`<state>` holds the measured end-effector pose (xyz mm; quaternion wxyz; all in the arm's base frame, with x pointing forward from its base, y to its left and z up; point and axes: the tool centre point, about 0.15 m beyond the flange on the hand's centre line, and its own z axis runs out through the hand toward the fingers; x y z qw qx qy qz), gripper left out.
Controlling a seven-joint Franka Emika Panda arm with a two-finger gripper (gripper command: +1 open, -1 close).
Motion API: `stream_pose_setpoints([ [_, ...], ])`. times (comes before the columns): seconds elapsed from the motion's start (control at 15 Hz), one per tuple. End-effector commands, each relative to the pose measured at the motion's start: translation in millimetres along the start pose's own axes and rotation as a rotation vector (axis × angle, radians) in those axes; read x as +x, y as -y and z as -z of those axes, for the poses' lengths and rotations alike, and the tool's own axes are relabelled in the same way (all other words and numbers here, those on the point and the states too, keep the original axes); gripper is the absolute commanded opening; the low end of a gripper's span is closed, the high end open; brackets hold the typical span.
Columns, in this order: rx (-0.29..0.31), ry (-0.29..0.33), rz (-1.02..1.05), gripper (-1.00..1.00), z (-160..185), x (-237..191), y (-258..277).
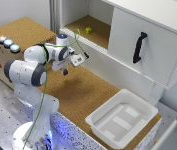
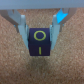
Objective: Grasp the purple block, then rotate it left
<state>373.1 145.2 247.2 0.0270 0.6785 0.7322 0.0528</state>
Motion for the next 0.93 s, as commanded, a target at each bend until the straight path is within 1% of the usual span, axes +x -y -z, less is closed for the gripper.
stream_pose_setpoints([
  [0.0, 0.096, -0.008, -0.004, -1.0, -36.9, -3.6, -25.4],
  [0.13, 0.109, -0.015, -0.03, -1.0, -35.1, -5.4, -26.4],
  [0.2, 0.101, -0.018, -0.033, 1.0, -31.6, -6.5, -24.8],
  [0.27, 0.098, -0.023, -0.032, 1.0, -25.7, -7.7, -23.4],
  [0.4, 0.074, -0.058, -0.034, 1.0, -1.9, -13.3, -20.6],
  [0.47, 0.081, -0.076, -0.036, 1.0, 11.1, -15.8, -19.0],
  [0.67, 0.073, -0.138, -0.047, 1.0, 48.9, -25.5, -3.4],
  [0.73, 0.061, -0.169, -0.081, 1.0, 62.7, -34.2, 4.8],
  [0.8, 0.03, -0.197, -0.116, 1.0, 77.2, -47.0, 17.6],
  [0.87, 0.017, -0.213, -0.151, 1.0, 87.7, -59.6, 28.0],
])
